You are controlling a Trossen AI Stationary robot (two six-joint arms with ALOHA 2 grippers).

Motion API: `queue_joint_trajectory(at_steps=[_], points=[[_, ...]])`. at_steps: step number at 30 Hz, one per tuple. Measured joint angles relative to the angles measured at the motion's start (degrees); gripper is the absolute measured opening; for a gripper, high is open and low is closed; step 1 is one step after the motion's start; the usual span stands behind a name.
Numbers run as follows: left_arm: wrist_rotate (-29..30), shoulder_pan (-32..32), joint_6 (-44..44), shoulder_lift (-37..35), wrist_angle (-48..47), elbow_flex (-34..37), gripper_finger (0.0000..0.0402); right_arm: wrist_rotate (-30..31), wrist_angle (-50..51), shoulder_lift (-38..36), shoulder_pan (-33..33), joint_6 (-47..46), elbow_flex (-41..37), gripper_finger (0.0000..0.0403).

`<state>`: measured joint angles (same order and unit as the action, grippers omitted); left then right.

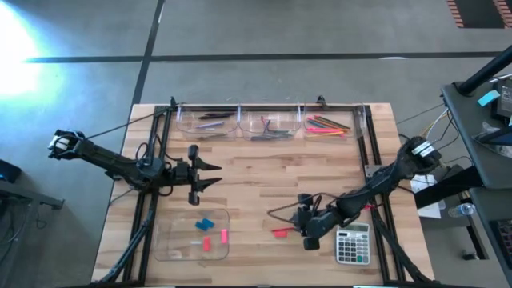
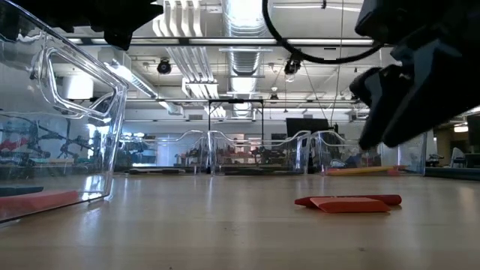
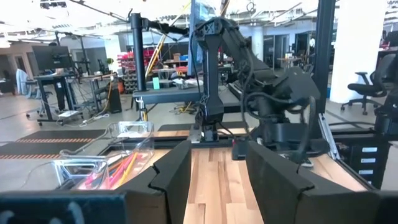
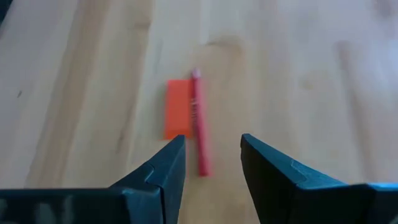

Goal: Sort crayons/erasers/pens/pencils in bins
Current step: Put the red crayon into the top middle transparent bin

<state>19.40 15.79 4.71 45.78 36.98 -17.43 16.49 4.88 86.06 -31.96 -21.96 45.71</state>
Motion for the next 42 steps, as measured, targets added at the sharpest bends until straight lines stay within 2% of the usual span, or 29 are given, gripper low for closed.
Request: queue_joint_trajectory(at_steps=[6,13,21,30,42], points=[[0.0,0.0,-0.1,0.0,-0.4,0.0,0.0138,-4.9,-4.3,6.9,-0.2,-1.6,0.4,0.0145],[0.0,0.0,-0.1,0.0,-0.4,0.0,0.0138,-4.6,-4.9,11.3,0.1,-2.1,1.2,0.0139],[0.0,0.0,-0.1,0.0,-0.4,0.1,0.0138,-4.9,-2.6,13.1,0.7,-2.6,1.3,0.0092],[0.0,0.0,-0.1,0.0,-0.5,0.1,0.0138,-4.0,-1.3,11.5,1.3,-1.7,1.2,0.002],[0.0,0.0,-0.1,0.0,-0.5,0.1,0.0138,4.1,3.1,1.9,5.1,3.9,0.8,0.0018]])
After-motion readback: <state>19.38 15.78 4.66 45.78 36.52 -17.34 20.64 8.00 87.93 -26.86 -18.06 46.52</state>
